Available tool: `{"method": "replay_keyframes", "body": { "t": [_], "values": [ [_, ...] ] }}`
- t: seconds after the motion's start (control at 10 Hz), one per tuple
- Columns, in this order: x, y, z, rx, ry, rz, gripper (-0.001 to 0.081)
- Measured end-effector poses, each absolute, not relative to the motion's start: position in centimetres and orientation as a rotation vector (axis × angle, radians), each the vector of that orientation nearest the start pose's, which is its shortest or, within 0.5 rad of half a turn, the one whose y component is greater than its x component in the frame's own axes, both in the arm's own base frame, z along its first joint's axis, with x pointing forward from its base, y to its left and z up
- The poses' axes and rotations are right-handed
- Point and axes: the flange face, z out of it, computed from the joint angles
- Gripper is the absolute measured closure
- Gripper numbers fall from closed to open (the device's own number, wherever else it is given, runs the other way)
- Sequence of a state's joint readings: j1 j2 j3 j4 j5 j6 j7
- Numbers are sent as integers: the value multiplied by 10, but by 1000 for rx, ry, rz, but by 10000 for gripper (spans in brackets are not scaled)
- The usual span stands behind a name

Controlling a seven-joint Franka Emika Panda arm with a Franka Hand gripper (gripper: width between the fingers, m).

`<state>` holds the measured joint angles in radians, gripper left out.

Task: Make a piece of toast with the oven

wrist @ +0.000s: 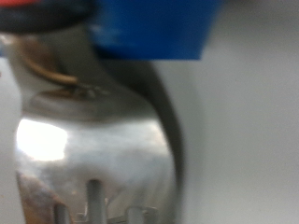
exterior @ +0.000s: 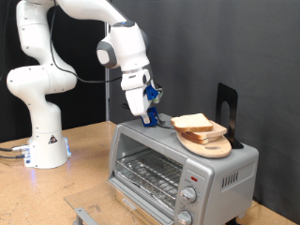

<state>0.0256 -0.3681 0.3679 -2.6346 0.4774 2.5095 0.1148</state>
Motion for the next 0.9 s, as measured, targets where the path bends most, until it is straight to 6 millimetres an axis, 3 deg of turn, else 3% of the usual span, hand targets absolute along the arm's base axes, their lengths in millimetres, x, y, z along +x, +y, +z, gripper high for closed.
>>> {"method": "replay_keyframes", "body": {
  "t": [0.1, 0.2, 0.3, 0.9],
  "values": [
    [393, 157, 382, -2875, 118, -259, 77],
    [392, 158, 382, -2870, 115, -252, 77],
    [392, 158, 383, -2869, 109, -238, 22],
    [389, 164, 388, -2867, 70, -144, -2]
  ]
}}
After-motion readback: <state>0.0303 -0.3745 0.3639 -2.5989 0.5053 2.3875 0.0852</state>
